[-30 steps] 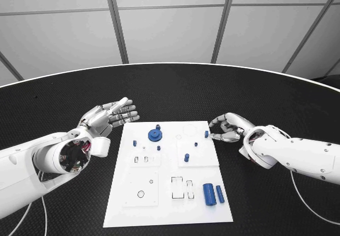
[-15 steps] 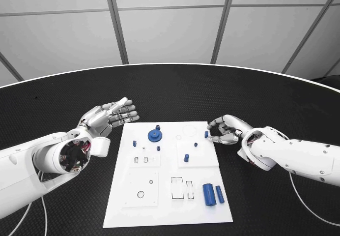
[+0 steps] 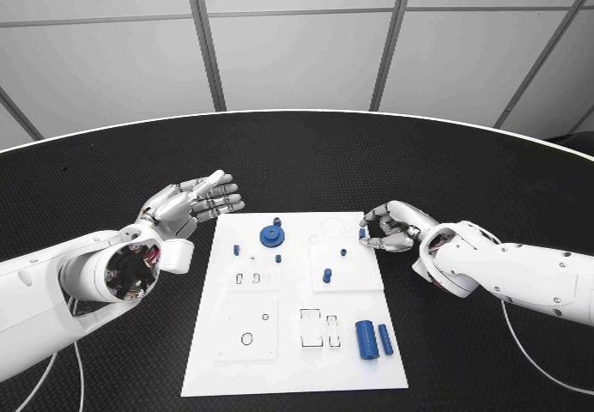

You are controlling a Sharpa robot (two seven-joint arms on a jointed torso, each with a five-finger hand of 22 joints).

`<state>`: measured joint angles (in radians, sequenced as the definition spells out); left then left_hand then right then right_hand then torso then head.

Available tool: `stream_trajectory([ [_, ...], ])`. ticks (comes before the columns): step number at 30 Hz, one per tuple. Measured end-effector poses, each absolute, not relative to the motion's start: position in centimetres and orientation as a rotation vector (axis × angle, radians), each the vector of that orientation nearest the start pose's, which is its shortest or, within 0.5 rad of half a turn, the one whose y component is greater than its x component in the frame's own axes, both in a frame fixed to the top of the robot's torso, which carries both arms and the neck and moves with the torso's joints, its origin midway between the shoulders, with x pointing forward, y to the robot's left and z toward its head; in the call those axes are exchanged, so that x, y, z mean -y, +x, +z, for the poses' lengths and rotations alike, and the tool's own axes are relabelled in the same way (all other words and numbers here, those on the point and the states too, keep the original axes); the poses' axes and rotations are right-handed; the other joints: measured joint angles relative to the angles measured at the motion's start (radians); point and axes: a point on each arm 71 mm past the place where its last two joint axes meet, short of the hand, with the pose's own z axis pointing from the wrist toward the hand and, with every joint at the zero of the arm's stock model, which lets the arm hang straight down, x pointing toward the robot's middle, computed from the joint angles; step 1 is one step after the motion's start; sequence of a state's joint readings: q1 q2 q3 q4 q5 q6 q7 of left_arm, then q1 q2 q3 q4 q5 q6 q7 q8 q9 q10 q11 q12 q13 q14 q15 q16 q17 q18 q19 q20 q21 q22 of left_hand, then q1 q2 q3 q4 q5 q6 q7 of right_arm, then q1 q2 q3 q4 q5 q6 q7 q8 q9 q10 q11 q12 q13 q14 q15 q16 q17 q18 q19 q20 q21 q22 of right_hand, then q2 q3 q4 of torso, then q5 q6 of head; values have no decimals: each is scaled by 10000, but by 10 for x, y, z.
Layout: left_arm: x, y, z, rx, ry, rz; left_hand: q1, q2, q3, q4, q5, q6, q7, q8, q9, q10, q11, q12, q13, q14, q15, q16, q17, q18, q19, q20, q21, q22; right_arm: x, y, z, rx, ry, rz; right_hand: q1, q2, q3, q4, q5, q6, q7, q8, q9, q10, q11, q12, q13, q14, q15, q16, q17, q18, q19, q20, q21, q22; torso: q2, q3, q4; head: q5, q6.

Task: Assemble the parts on the task board

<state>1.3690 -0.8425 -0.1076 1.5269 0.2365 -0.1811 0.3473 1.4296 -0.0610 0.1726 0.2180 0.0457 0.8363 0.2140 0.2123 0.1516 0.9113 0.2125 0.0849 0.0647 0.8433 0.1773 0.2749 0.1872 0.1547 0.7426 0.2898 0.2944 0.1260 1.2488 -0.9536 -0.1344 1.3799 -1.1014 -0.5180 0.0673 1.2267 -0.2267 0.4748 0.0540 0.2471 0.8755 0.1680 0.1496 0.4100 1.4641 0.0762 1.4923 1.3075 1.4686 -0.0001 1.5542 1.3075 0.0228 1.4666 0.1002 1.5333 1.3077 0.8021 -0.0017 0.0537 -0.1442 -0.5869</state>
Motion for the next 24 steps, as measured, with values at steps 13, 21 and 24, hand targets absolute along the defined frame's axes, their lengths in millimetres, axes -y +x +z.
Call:
stream_trajectory([
  [13,-205,506,-126,-14099,-12379,-17222,0,0,0,0,0,0,0,0,0,0,0,0,0,0,0,0,0,0,0,0,0,1,308,505,-188,-15420,2210,6104,23,105,33,-25,37,268,-54,114,42,0,-1,43,-1,0,0,40,-1,0,0,0,42,3,1,-7,-16,41,-29],
  [21,-205,506,-126,-14109,-12384,-17220,0,0,0,0,0,0,0,0,1,36,35,0,0,0,0,-48,0,0,0,0,0,-23,307,506,-189,-15481,2210,6103,79,241,156,-14,37,572,-108,268,75,0,0,82,-1,0,0,40,-1,0,0,0,41,3,-4,-6,-18,52,-37],
  [24,-205,506,-126,-14114,-12387,-17216,0,0,0,0,0,0,0,0,1,35,35,0,0,0,0,-49,0,0,0,0,0,-23,306,506,-190,-15512,2217,6093,36,277,156,-14,37,572,-107,268,87,1,0,119,-1,0,0,40,-1,0,0,0,41,3,-4,-6,-19,53,-43],
])
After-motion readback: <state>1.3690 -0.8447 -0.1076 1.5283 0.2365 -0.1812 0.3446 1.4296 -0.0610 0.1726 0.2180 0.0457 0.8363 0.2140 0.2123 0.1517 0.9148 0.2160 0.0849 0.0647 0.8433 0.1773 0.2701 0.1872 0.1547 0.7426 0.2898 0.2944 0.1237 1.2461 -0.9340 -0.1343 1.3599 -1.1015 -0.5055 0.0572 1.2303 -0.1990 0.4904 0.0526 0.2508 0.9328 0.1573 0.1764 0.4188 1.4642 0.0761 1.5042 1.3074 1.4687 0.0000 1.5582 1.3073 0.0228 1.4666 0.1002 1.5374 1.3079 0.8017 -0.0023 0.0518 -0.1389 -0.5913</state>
